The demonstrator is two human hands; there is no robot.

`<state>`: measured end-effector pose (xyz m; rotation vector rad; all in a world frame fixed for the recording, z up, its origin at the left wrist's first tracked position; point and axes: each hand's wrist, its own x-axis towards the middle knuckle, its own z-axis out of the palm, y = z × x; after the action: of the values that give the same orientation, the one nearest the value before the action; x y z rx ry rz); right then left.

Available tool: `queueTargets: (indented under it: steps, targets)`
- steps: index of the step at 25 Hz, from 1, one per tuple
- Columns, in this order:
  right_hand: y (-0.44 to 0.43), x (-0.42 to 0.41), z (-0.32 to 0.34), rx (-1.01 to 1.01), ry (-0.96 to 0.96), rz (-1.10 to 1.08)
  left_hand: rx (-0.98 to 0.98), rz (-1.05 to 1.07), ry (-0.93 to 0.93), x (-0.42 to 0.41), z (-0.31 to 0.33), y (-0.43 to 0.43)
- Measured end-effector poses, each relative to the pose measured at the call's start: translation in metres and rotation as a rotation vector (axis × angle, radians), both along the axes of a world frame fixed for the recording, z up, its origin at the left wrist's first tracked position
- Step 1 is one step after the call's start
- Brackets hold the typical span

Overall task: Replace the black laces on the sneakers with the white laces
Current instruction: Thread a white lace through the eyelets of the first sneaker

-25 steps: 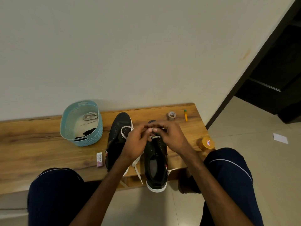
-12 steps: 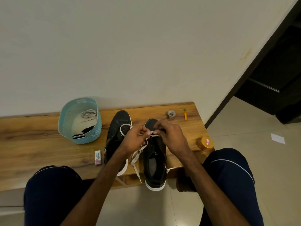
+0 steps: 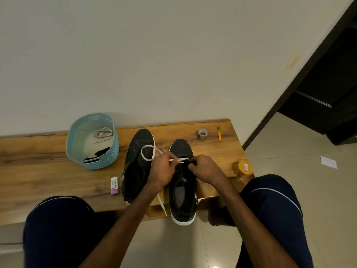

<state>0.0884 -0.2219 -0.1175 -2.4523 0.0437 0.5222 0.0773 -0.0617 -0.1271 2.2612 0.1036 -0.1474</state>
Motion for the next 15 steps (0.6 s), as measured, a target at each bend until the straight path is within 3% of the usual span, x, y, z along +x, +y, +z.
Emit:
queueTargets:
  steps: [8, 15]
  targets:
    - [-0.011, 0.000, -0.007, 0.238, 0.114, -0.172, -0.035, 0.060, -0.118, -0.002, -0.011, -0.023]
    - [-0.010, 0.001, -0.012, 0.266, 0.108, -0.180, -0.116, 0.093, -0.111, 0.002, -0.017, -0.024]
